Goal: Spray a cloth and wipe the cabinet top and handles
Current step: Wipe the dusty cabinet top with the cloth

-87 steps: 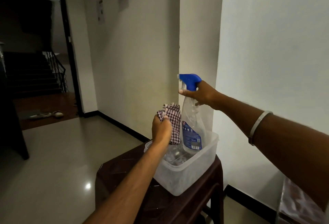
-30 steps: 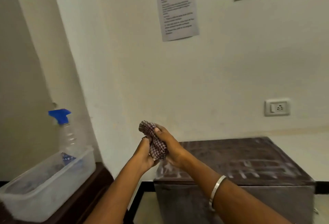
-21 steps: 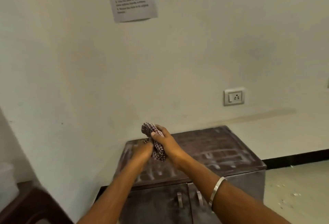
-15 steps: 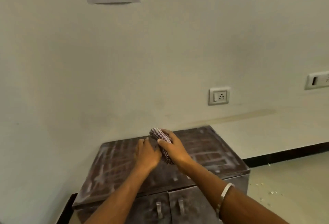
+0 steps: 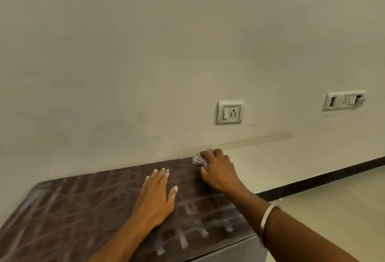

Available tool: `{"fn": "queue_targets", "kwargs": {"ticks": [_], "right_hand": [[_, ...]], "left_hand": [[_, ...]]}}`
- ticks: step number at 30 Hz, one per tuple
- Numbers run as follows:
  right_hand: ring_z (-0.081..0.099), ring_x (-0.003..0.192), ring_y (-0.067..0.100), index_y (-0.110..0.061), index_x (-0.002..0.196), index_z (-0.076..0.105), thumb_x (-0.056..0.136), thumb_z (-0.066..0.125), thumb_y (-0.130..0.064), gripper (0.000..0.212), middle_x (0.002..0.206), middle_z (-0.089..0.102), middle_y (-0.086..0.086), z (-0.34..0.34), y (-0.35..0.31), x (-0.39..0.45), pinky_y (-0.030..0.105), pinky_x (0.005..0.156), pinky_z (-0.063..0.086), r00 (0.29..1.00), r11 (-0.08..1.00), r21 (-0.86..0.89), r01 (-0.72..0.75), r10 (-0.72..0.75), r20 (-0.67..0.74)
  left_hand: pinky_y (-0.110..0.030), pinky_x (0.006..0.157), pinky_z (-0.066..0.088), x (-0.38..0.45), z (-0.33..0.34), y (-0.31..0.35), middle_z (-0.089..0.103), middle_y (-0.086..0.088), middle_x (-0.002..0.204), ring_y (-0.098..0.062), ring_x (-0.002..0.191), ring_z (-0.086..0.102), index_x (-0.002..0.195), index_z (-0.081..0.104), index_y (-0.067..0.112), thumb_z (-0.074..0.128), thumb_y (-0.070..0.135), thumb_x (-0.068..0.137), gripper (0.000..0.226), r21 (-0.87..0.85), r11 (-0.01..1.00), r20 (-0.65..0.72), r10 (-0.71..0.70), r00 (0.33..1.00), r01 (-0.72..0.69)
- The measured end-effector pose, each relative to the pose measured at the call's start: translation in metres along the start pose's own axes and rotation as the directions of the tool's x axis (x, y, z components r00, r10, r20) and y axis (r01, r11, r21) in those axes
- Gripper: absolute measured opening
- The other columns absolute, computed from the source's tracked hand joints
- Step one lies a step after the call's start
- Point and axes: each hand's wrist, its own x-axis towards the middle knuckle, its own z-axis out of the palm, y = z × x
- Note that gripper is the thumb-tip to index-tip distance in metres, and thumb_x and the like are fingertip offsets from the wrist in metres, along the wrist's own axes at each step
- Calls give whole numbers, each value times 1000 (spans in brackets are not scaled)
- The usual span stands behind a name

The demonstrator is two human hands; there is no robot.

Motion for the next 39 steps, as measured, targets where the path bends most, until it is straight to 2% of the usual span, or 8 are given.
{"fn": "queue_targets", "kwargs": {"ticks": [8, 12, 16, 20, 23, 29, 34, 39], "right_hand": [[41, 121, 38, -33, 139, 40, 90, 48, -40, 50, 141, 34, 9, 33, 38, 49, 49, 99, 38, 997, 981, -182, -69, 62, -45], [32, 130, 36, -34, 139, 40, 92, 42, -48, 49, 148, 28, 5, 48, 43, 68, 51, 103, 32, 996, 979, -183, -94, 93, -16], [19, 141, 24, -35, 137, 45, 95, 31, -53, 48, 155, 22, -4, 55, 45, 81, 50, 112, 23, 1000, 986, -163, -19, 16, -20], [27, 139, 24, -30, 138, 46, 96, 35, -42, 45, 153, 30, 0, 60, 50, 93, 44, 110, 29, 999, 983, -179, 43, -45, -9], [32, 138, 24, -33, 139, 45, 96, 37, -44, 45, 151, 33, 0, 58, 51, 99, 42, 109, 32, 999, 989, -141, 32, -26, 43], [32, 138, 23, -34, 140, 45, 96, 41, -45, 45, 151, 33, -1, 44, 71, 98, 41, 114, 29, 981, 977, -148, 153, -132, 142], [33, 137, 27, -32, 138, 47, 95, 42, -40, 44, 150, 35, 3, 50, 68, 112, 41, 113, 29, 991, 990, -121, 68, -53, 125], [29, 140, 23, -36, 141, 41, 95, 38, -55, 50, 154, 30, -3, 46, 66, 97, 42, 115, 27, 981, 977, -166, 137, -111, 160]], "left_hand": [[-32, 123, 1, 32, 13, -5, 17, 3, 161, -13, 150, 6, 153, 21, 17, 30, 44, 101, 59, -19, 997, 32, 79, 996, -78], [-33, 123, 2, 37, 23, -8, 17, 2, 161, -13, 150, 7, 153, 21, 17, 29, 44, 101, 59, -13, 996, 71, 84, 994, -83], [-34, 123, 3, 40, 30, -14, 19, 1, 161, -14, 149, 9, 153, 22, 16, 29, 44, 101, 59, -10, 997, 86, 77, 993, -77], [-35, 123, 4, 47, 31, -14, 19, 0, 161, -15, 149, 10, 152, 23, 15, 30, 44, 101, 59, -15, 997, 102, 76, 992, -75], [-36, 123, 5, 52, 31, -12, 18, -1, 161, -16, 150, 10, 153, 23, 14, 29, 45, 101, 60, -16, 998, 137, 69, 988, -68], [-36, 121, 6, 63, 30, -1, 19, -3, 161, -18, 150, 11, 152, 24, 12, 29, 45, 101, 61, -9, 999, 159, 51, 986, -51], [-36, 122, 6, 62, 29, -1, 17, -3, 161, -18, 150, 9, 152, 22, 12, 28, 46, 101, 61, -20, 998, 192, 63, 979, -60], [-36, 121, 6, 65, 26, -1, 16, -3, 162, -18, 150, 10, 153, 22, 12, 27, 46, 101, 62, -14, 999, 207, 41, 977, -39]]}}
